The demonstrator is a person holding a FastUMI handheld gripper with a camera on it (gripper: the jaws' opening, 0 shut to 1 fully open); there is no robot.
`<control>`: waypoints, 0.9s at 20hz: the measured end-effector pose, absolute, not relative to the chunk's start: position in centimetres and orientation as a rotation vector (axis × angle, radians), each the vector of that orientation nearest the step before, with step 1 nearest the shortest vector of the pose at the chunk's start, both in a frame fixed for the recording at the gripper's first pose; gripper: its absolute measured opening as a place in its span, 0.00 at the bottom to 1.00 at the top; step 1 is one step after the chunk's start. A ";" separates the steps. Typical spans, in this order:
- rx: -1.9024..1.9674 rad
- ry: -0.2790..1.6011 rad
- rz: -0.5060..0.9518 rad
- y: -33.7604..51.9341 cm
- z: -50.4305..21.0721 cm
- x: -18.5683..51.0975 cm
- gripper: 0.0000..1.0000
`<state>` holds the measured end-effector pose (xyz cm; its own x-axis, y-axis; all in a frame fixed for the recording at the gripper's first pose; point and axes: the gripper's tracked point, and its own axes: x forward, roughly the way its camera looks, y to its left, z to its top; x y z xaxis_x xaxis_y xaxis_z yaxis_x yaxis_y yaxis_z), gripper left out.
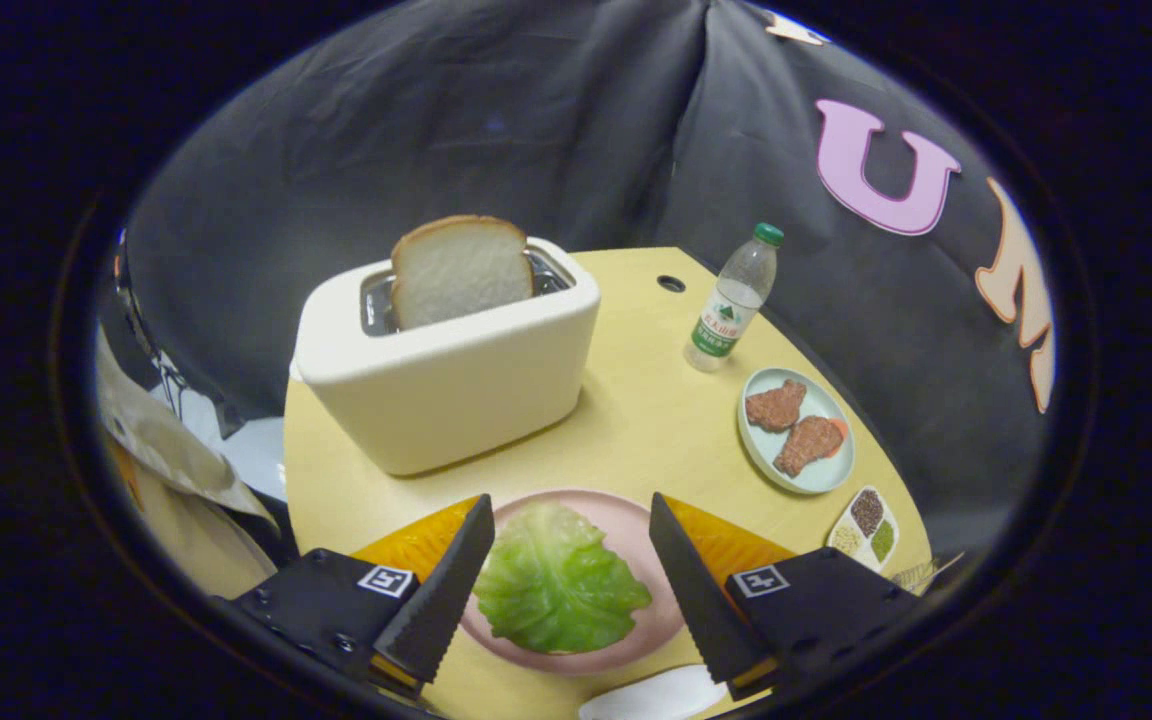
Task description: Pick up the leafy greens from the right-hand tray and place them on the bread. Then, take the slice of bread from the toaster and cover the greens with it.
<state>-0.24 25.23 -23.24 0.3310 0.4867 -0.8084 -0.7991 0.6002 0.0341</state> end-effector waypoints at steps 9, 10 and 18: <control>-0.328 0.893 0.805 30.6 -18.4 1.8 0.99; -0.306 0.898 0.808 31.5 -17.9 1.8 0.99; -0.186 0.914 0.828 37.4 -16.5 2.9 0.99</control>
<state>2.89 37.37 -16.48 0.3335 0.5547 -0.7623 -0.7039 0.6844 0.1901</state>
